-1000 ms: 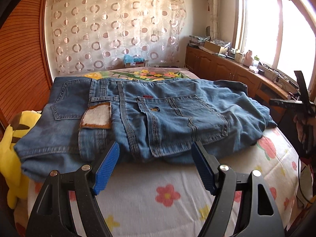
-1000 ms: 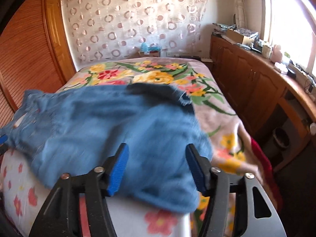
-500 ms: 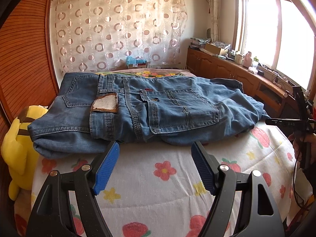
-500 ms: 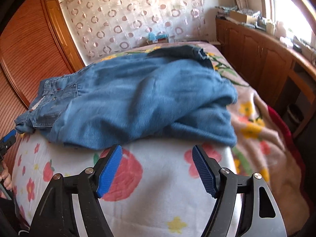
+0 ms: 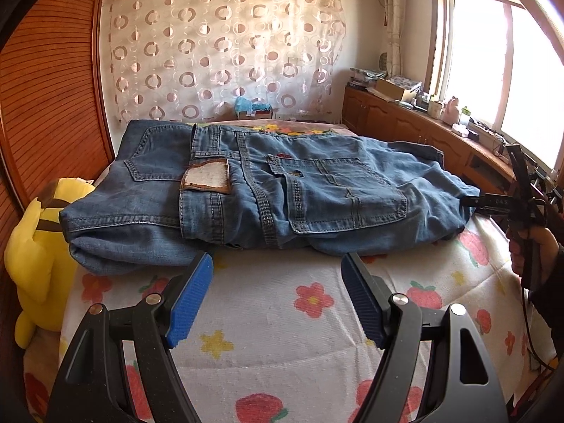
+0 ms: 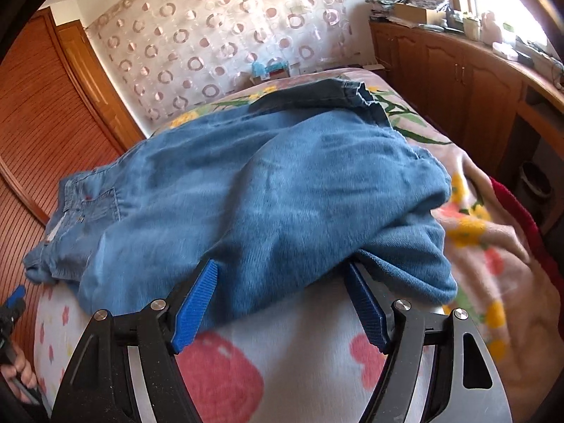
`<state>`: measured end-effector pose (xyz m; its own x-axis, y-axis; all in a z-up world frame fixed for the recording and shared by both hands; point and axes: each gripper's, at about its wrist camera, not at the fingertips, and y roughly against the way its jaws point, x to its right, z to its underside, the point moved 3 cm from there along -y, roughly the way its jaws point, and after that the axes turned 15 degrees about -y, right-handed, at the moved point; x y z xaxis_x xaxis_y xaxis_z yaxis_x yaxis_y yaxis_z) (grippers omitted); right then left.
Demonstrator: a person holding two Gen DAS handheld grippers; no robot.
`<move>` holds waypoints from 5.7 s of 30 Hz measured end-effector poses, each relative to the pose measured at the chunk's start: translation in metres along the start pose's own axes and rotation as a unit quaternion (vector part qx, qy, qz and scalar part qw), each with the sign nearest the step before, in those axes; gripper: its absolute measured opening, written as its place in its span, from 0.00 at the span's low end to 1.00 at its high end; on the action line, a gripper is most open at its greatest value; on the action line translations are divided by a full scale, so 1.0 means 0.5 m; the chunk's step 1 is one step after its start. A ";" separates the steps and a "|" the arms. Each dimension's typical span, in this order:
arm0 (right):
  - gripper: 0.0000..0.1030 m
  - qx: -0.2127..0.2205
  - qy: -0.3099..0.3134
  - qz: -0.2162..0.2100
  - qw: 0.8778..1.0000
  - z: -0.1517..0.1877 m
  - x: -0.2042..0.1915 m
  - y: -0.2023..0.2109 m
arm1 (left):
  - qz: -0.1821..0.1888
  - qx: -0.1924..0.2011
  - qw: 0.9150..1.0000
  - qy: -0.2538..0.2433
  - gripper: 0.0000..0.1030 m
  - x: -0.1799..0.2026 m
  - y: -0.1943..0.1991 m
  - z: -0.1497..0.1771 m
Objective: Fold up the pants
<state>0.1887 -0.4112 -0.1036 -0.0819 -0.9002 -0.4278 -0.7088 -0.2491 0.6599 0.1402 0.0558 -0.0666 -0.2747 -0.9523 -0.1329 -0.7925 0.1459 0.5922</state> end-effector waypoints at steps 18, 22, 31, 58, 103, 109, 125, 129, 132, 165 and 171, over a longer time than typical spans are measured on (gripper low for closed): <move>0.66 0.024 0.047 0.064 0.997 0.031 -0.058 -0.024 | -0.006 -0.034 0.999 0.019 0.56 -0.147 -0.080 -0.005; 0.66 0.025 0.047 0.062 0.997 0.029 -0.057 -0.023 | 0.004 -0.065 0.998 0.026 0.48 -0.157 -0.126 -0.005; 0.29 0.025 0.041 0.056 0.997 0.023 -0.049 -0.023 | 0.009 -0.043 0.999 0.008 0.21 -0.131 -0.126 -0.032; 0.02 0.113 0.109 -0.004 0.988 -0.008 -0.115 0.137 | -0.039 0.080 0.996 -0.012 0.03 -0.153 0.074 -0.167; 0.44 0.048 0.115 0.000 0.992 0.275 -0.012 0.249 | 0.003 -0.003 1.000 0.026 0.73 -0.073 0.133 0.105; 0.45 0.026 0.110 0.008 0.994 0.296 -0.002 0.240 | 0.029 -0.015 0.999 0.011 0.73 -0.012 0.087 0.099; 0.08 0.024 0.129 0.055 0.990 0.292 -0.021 0.172 | 0.054 -0.026 0.998 -0.005 0.73 0.046 0.077 0.106; 0.06 0.075 0.117 0.072 0.988 0.261 -0.004 0.228 | 0.055 -0.026 0.998 -0.004 0.73 0.046 0.076 0.104; 0.06 0.083 0.109 0.051 0.989 0.251 -0.001 0.267 | 0.054 -0.025 0.998 -0.007 0.73 0.053 0.073 0.101; 0.57 0.044 0.001 0.046 0.998 0.194 0.072 0.178 | 0.040 -0.039 0.998 -0.025 0.78 0.075 0.037 0.121; 0.43 0.023 -0.004 0.037 0.999 0.180 0.071 0.162 | 0.035 -0.041 0.998 -0.027 0.78 0.074 0.037 0.119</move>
<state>0.0654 -0.4311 -0.1208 -0.1401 -0.9127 -0.3840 -0.7324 -0.1654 0.6605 0.0831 0.0393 -0.1078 -0.3595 -0.9240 -0.1303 -0.7234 0.1878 0.6644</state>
